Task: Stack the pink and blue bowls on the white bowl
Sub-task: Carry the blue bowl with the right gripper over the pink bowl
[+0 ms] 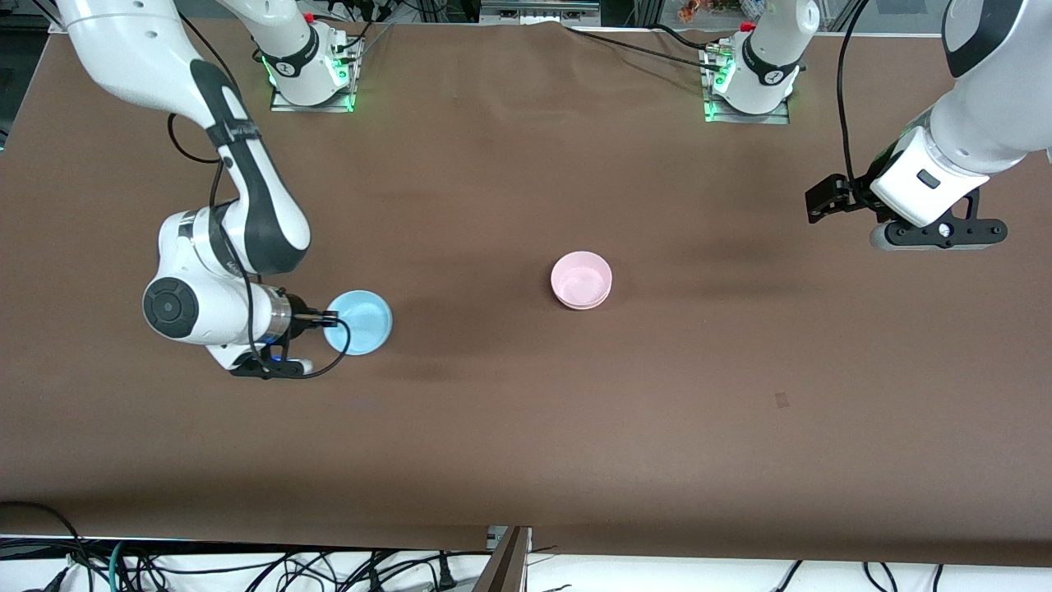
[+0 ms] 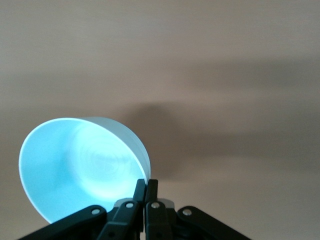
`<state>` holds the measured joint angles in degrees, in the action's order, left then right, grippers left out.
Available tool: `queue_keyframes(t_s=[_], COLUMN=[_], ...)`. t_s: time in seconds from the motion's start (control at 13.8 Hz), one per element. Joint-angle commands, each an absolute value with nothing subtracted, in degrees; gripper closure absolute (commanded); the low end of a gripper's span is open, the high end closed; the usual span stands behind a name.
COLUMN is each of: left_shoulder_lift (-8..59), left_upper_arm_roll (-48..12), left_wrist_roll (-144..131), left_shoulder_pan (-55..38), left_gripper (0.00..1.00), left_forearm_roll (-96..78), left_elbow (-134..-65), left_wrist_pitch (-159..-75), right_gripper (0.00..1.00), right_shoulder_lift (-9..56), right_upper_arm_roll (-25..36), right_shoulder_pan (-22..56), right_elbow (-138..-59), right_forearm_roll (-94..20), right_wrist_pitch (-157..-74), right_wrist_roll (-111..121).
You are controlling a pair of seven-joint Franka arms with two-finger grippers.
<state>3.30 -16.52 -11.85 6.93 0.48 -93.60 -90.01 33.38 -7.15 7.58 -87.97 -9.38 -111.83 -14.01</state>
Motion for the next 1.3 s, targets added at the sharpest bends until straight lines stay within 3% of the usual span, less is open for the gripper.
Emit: queue_keyframes(t_s=[0.0, 0.22, 0.65, 1.23], left_shoulder_lift=[4.03, 4.57, 4.48, 4.48], left_upper_arm_roll=[-8.29, -8.26, -8.53, -8.35], left_wrist_roll=[-10.20, -10.37, -10.98, -10.28], left_shoulder_pan=[-0.77, -0.97, -1.23, -0.62], left_gripper=[0.00, 0.00, 0.00, 0.00], left_forearm_roll=[0.09, 0.18, 0.09, 0.09], left_elbow=[-91.51, -90.79, -90.79, -90.79], left_wrist_pitch=[-90.18, -89.74, -88.95, -88.95], right_gripper=[1.00, 1.00, 1.00, 1.00], right_shoulder_lift=[33.05, 33.49, 38.66, 41.30], right_upper_arm_roll=[-12.37, -14.94, -14.42, -14.06], right_shoulder_pan=[7.64, 14.56, 29.68, 33.05], right_elbow=[-85.25, -85.34, -85.34, -85.52], right_forearm_roll=[-15.72, -15.91, -14.95, -12.84], right_wrist_pitch=[-110.13, -113.97, -132.15, -135.34], right_wrist_roll=[-21.06, -32.67, -52.97, -54.14])
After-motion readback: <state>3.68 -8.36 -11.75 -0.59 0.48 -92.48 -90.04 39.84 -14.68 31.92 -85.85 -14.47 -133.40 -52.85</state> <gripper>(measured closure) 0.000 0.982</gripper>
